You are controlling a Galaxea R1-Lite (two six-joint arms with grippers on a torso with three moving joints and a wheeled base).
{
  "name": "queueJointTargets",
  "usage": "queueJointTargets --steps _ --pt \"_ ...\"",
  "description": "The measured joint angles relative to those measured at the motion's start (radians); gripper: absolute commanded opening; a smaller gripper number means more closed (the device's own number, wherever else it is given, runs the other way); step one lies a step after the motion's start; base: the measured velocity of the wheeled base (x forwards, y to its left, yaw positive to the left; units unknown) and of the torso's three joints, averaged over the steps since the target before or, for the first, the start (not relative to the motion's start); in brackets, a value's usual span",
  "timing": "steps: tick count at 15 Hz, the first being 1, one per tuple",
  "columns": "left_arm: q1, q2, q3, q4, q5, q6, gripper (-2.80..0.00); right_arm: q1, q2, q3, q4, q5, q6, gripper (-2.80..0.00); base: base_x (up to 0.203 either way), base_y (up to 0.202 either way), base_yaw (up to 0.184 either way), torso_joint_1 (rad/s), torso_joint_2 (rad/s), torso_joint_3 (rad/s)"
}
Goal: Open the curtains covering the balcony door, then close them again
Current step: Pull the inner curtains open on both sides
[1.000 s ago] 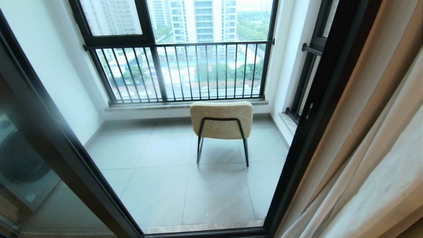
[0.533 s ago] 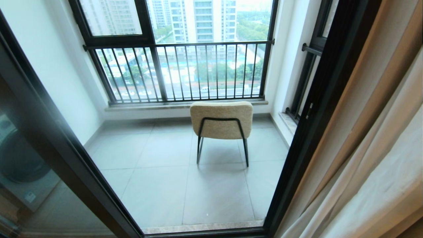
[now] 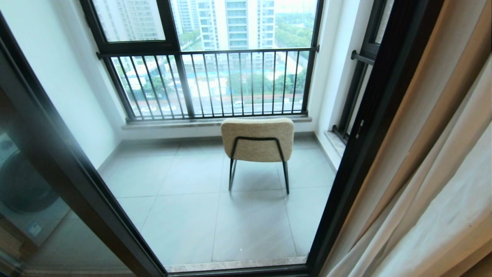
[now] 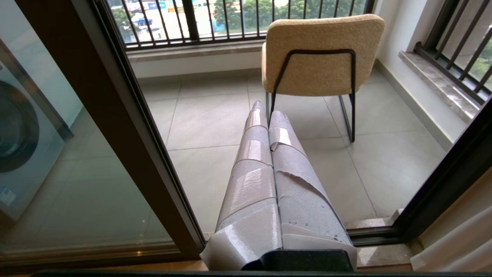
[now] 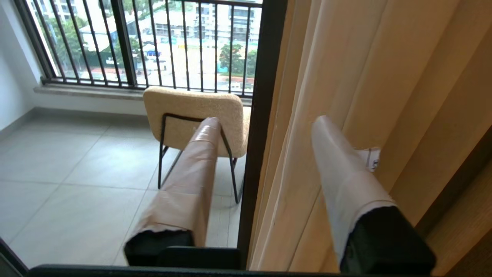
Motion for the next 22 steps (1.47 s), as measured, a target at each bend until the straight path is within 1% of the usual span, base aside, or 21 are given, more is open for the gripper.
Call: queueJointTargets --steps 5,7,11,13,16,18,22 --pt "0.0 0.0 0.0 0.0 0.0 0.0 -2.8 -0.012 0.123 -0.157 0.009 -0.006 0.004 0.0 0.0 0.0 0.0 0.0 0.0 0.0" --pt "0.0 0.0 0.0 0.0 0.0 0.0 -2.8 -0.034 0.15 -0.198 0.014 -0.007 -0.001 0.0 0.0 0.0 0.0 0.0 0.0 0.0" --pt "0.0 0.0 0.0 0.0 0.0 0.0 -2.8 -0.084 0.172 -0.247 0.06 -0.008 -0.003 0.0 0.0 0.0 0.0 0.0 0.0 0.0" --pt "0.0 0.0 0.0 0.0 0.0 0.0 -2.8 -0.11 0.187 -0.264 0.061 -0.008 -0.003 0.0 0.0 0.0 0.0 0.0 0.0 0.0" --pt "0.0 0.0 0.0 0.0 0.0 0.0 -2.8 -0.125 0.23 -0.298 0.055 -0.008 -0.002 0.0 0.0 0.0 0.0 0.0 0.0 0.0" --pt "0.0 0.0 0.0 0.0 0.0 0.0 -2.8 -0.127 0.273 -0.322 0.03 -0.007 -0.001 0.0 0.0 0.0 0.0 0.0 0.0 0.0" --pt "0.0 0.0 0.0 0.0 0.0 0.0 -2.8 -0.129 0.396 -0.348 -0.123 -0.005 0.001 0.0 0.0 0.0 0.0 0.0 0.0 0.0"
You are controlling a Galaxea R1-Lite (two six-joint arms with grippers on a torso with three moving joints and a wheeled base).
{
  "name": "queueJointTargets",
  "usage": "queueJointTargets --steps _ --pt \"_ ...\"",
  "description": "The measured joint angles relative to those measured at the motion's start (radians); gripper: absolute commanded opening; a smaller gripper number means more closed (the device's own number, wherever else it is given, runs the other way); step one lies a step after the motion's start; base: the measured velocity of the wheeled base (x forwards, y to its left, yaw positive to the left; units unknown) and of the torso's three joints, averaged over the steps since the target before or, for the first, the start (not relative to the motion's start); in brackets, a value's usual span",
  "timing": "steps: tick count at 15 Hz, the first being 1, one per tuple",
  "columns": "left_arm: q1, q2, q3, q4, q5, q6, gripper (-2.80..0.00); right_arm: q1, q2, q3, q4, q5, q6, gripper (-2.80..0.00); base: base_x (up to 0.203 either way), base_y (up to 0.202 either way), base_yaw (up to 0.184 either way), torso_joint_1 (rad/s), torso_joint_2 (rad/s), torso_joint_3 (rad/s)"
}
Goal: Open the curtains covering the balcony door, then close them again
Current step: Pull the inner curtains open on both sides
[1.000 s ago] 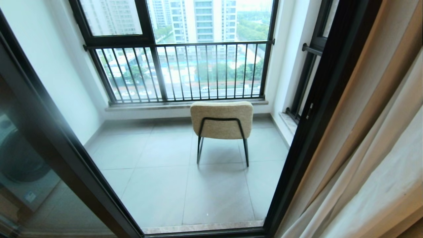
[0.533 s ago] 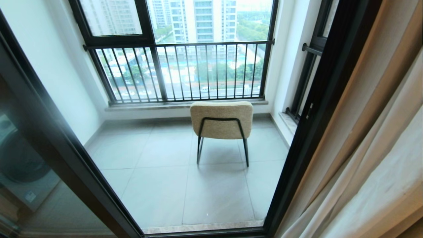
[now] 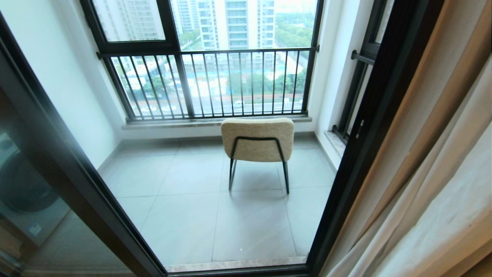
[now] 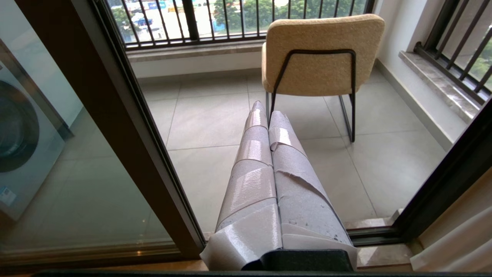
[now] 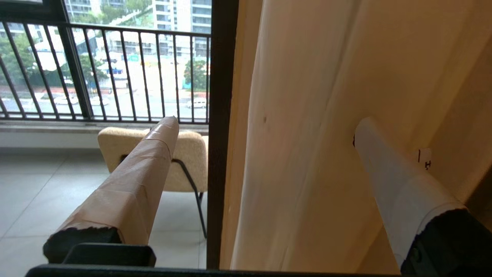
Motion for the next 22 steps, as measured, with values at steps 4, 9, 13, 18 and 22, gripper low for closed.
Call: queueJointTargets --steps 4,9,13,18,22 --pt "0.0 0.0 0.0 0.0 0.0 0.0 -2.8 -0.009 0.139 -0.056 -0.129 -0.001 -0.002 0.0 0.0 0.0 0.0 0.0 0.0 0.0" --pt "0.0 0.0 0.0 0.0 0.0 0.0 -2.8 -0.052 0.265 -0.118 -0.197 -0.001 -0.003 0.0 0.0 0.0 0.0 0.0 0.0 0.0" --pt "0.0 0.0 0.0 0.0 0.0 0.0 -2.8 -0.074 0.314 -0.143 -0.222 -0.001 -0.001 0.0 0.0 0.0 0.0 0.0 0.0 0.0" --pt "0.0 0.0 0.0 0.0 0.0 0.0 -2.8 -0.081 0.335 -0.145 -0.226 0.0 0.005 -2.8 0.0 0.0 0.0 0.0 0.0 0.0" --pt "0.0 0.0 0.0 0.0 0.0 0.0 -2.8 -0.081 0.348 -0.146 -0.253 0.002 0.007 -2.8 0.0 0.0 0.0 0.0 0.0 0.0"
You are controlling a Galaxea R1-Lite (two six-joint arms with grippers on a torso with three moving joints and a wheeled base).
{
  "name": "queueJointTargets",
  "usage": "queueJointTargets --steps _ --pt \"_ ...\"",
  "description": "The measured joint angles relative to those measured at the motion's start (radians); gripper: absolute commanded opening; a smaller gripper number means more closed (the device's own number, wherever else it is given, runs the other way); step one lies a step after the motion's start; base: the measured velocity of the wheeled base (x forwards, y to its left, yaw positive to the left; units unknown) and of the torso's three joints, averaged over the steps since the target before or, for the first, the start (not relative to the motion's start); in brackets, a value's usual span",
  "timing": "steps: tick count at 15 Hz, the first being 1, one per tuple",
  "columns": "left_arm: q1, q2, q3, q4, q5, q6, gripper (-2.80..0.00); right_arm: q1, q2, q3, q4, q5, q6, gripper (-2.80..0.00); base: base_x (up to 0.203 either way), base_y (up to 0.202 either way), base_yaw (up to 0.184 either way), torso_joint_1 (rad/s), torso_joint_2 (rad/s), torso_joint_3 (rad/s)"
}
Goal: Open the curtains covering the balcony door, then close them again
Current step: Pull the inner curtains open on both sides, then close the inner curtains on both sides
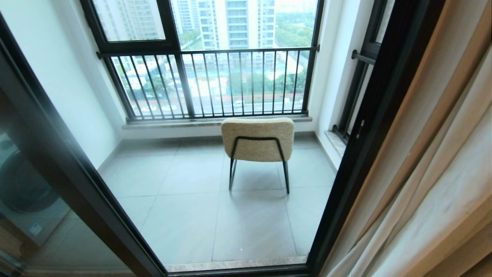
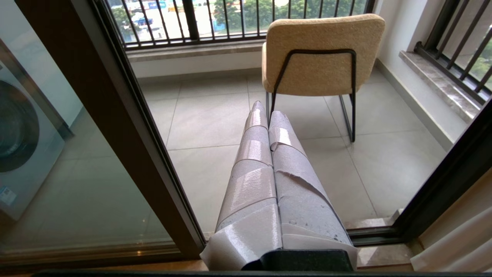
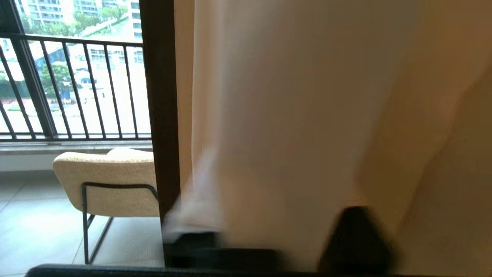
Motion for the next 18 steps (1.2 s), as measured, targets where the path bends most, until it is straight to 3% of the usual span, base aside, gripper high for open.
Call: queueJointTargets --steps 18 --pt "0.0 0.0 0.0 0.0 0.0 0.0 -2.8 0.005 -0.03 0.011 -0.037 0.004 0.057 -2.8 0.0 0.0 0.0 0.0 0.0 0.0"
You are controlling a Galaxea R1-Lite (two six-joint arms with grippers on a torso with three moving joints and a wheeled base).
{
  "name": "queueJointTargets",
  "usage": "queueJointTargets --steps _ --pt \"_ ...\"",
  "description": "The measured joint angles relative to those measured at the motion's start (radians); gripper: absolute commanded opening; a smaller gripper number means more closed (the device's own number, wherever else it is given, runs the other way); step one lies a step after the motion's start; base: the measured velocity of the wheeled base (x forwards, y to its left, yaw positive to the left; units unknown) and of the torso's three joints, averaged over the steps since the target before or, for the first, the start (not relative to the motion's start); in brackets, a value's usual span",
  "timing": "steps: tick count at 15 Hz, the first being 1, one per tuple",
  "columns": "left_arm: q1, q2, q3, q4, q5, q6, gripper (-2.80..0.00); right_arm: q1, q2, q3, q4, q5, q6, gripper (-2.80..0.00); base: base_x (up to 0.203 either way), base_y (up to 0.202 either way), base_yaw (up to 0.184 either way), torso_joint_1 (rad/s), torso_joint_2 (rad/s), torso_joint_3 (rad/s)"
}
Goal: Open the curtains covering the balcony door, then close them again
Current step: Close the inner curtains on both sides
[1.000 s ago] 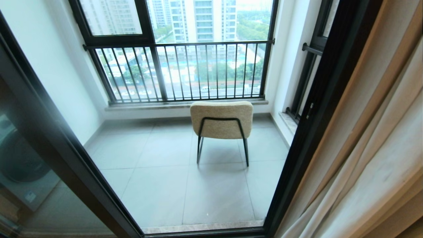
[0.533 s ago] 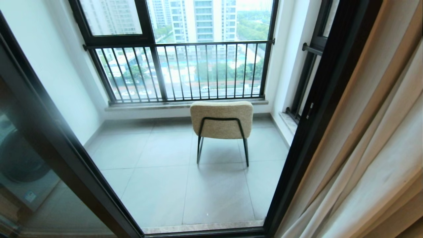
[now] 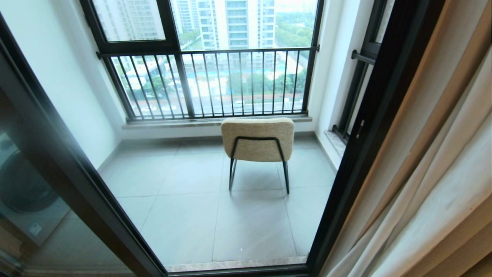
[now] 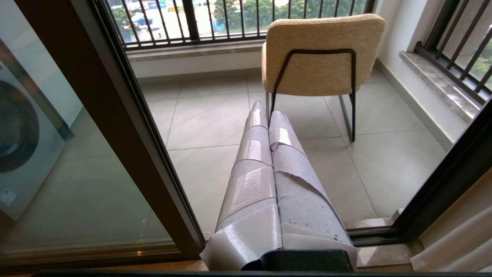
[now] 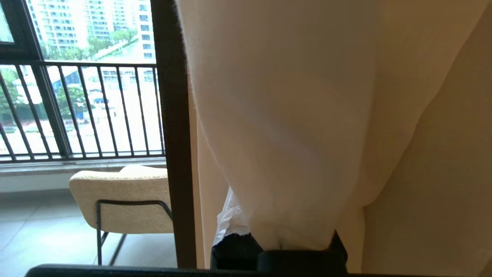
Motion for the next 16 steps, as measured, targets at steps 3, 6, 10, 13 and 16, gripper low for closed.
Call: queueJointTargets --steps 3,6,10,13,16 --pt "0.0 0.0 0.0 0.0 0.0 0.0 -2.8 0.001 -0.017 0.002 0.001 0.0 0.005 -2.8 0.0 0.0 0.0 0.0 0.0 0.0" --pt "0.0 0.0 0.0 0.0 0.0 0.0 -2.8 0.001 -0.036 0.018 0.001 0.0 0.005 -2.8 0.0 0.0 0.0 0.0 0.0 0.0" --pt "0.0 0.0 0.0 0.0 0.0 0.0 -2.8 0.001 -0.067 0.053 0.0 0.0 -0.001 -2.8 0.0 0.0 0.0 0.0 0.0 0.0" --pt "0.0 0.0 0.0 -0.001 0.0 -0.002 -2.8 0.002 -0.074 0.054 0.0 0.0 -0.001 -2.8 -0.092 0.0 0.001 0.009 0.0 0.002" --pt "0.0 0.0 0.0 -0.001 0.0 -0.001 -2.8 0.002 -0.077 0.053 -0.002 0.0 -0.002 -2.8 -0.191 0.0 -0.004 -0.01 0.0 0.0"
